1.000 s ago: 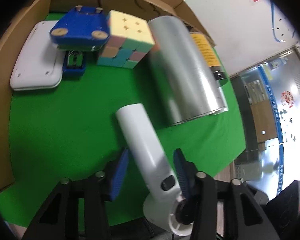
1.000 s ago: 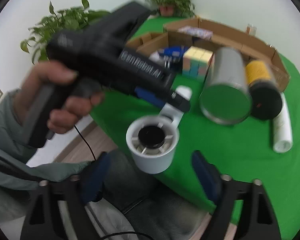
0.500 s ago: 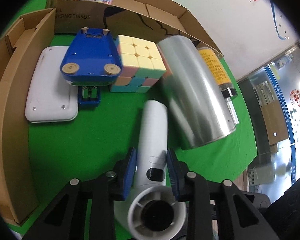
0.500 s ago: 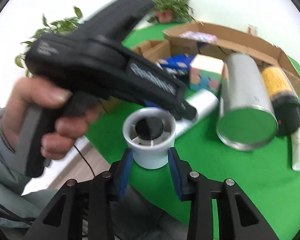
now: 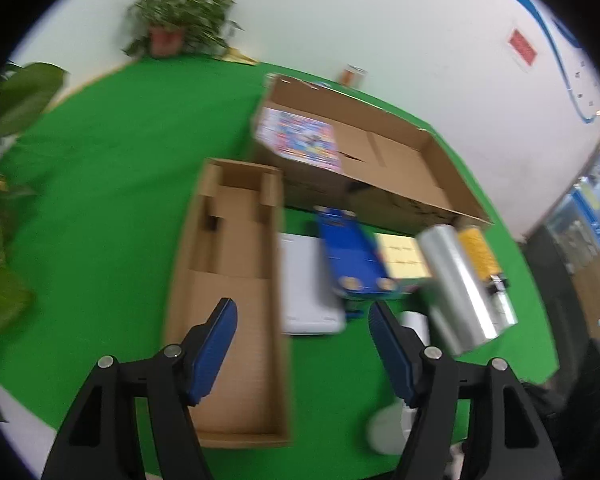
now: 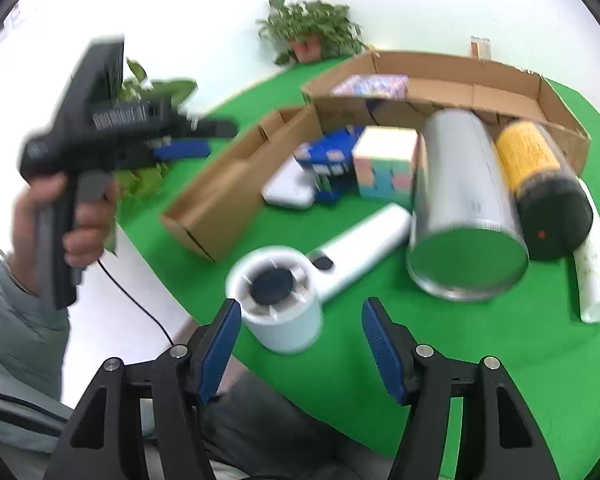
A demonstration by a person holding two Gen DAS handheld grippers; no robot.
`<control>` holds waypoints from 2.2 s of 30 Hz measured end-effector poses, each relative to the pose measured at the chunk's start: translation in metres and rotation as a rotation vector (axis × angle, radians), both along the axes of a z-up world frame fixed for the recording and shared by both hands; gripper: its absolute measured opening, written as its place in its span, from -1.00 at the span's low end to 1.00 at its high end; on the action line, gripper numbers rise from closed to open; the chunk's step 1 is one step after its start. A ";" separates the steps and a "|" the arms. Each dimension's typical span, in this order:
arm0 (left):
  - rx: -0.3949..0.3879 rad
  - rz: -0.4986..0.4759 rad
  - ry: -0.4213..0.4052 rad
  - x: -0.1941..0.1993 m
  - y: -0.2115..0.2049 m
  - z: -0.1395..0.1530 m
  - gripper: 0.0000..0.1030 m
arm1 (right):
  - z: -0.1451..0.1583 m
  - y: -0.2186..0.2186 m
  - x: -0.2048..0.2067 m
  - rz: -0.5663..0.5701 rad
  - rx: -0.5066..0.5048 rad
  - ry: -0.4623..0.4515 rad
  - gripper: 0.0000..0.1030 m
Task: Organize rigid objects
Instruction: 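Grasp the rim of the narrow cardboard tray with the left gripper, then lift the narrow tray and lower it into the large box beside the game box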
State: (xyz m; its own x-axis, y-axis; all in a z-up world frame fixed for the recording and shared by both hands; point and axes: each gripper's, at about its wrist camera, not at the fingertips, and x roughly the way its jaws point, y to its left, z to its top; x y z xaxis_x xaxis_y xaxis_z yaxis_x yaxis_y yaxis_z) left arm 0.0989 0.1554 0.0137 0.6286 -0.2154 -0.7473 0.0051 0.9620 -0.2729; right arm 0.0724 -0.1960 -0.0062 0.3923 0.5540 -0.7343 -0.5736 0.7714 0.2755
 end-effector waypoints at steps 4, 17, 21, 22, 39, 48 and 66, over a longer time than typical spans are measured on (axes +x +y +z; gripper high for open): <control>0.061 0.065 0.025 -0.005 0.031 -0.010 0.31 | 0.022 0.014 0.004 -0.004 0.068 -0.020 0.19; 0.013 0.115 0.126 -0.022 0.053 -0.055 -0.87 | 0.014 0.121 0.018 0.022 -0.052 0.039 -0.59; -0.021 0.120 0.142 -0.041 0.054 -0.054 -0.87 | 0.008 0.156 0.021 0.000 -0.098 0.035 -0.67; -0.026 0.123 0.141 -0.046 0.053 -0.054 -0.86 | 0.005 0.162 0.022 -0.005 -0.111 0.034 -0.68; -0.056 0.097 0.153 -0.064 0.049 -0.060 -0.81 | -0.042 0.192 0.033 -0.083 -0.231 0.057 -0.70; -0.018 0.066 0.131 -0.069 0.037 -0.053 -0.80 | -0.038 0.177 0.036 -0.096 -0.166 0.080 -0.74; 0.128 -0.105 -0.223 0.008 -0.055 0.076 -0.80 | 0.093 0.105 0.075 -0.263 -0.030 -0.290 -0.76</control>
